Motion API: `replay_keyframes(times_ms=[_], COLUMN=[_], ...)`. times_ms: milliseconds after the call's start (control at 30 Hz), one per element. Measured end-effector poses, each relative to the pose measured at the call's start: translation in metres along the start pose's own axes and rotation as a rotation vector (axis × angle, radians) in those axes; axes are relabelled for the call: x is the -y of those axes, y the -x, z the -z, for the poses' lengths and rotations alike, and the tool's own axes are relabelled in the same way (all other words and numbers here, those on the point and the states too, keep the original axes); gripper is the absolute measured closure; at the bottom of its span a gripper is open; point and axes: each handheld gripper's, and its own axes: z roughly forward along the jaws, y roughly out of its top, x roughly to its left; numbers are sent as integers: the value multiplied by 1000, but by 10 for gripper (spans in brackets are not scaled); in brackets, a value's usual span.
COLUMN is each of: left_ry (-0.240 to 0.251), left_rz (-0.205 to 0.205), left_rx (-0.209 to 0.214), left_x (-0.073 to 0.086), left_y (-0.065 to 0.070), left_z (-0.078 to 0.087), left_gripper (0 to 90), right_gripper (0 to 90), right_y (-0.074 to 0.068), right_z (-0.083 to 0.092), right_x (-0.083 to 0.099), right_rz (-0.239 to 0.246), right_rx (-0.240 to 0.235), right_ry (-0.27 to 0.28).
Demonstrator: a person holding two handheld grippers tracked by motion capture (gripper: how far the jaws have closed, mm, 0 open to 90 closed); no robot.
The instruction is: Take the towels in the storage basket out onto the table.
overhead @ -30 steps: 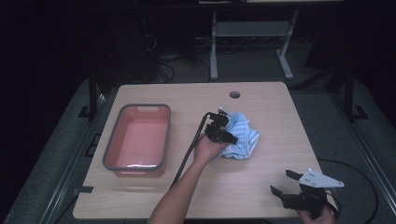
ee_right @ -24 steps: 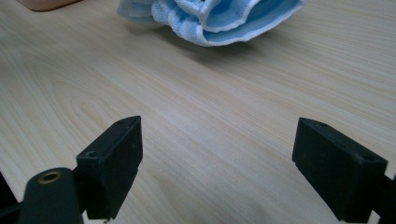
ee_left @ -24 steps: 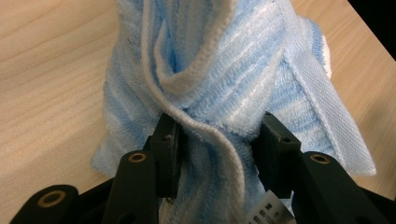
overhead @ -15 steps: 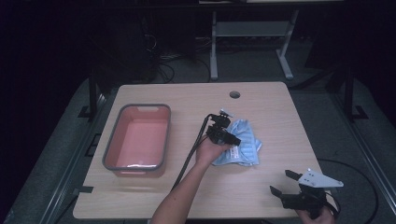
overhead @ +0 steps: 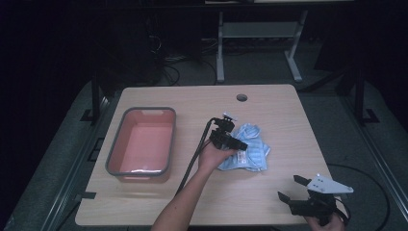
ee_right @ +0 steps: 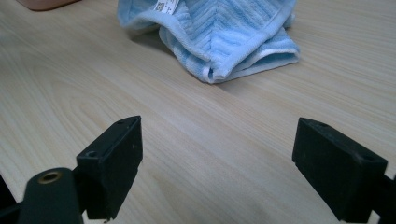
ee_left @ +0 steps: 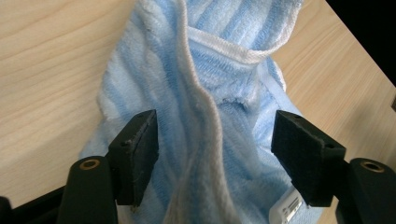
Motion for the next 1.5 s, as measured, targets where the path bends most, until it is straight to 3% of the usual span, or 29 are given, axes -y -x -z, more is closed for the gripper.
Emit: replay_keyframes(times_ms=[500, 767, 833, 933, 1000, 1500], left_ry=[22, 42, 36, 53, 32, 76], left_rz=[-37, -37, -56, -45, -67, -70], left_rx=[2, 0, -4, -3, -17, 13], left_x=[8, 12, 15, 17, 19, 39], left_y=[1, -1, -2, -2, -4, -4], left_z=[18, 29, 34, 38, 42, 58], left_gripper=[305, 305, 304, 303, 300, 294], right_gripper=[155, 155, 155, 155, 155, 155], right_y=[1, 2, 3, 2, 2, 0], right_z=[1, 2, 2, 2, 2, 0], right_x=[0, 0, 0, 0, 0, -1], right_rz=[6, -1, 4, 3, 6, 8], right_rx=[5, 9, 11, 11, 13, 16], right_ry=[-3, -3, -1, -1, 3, -1])
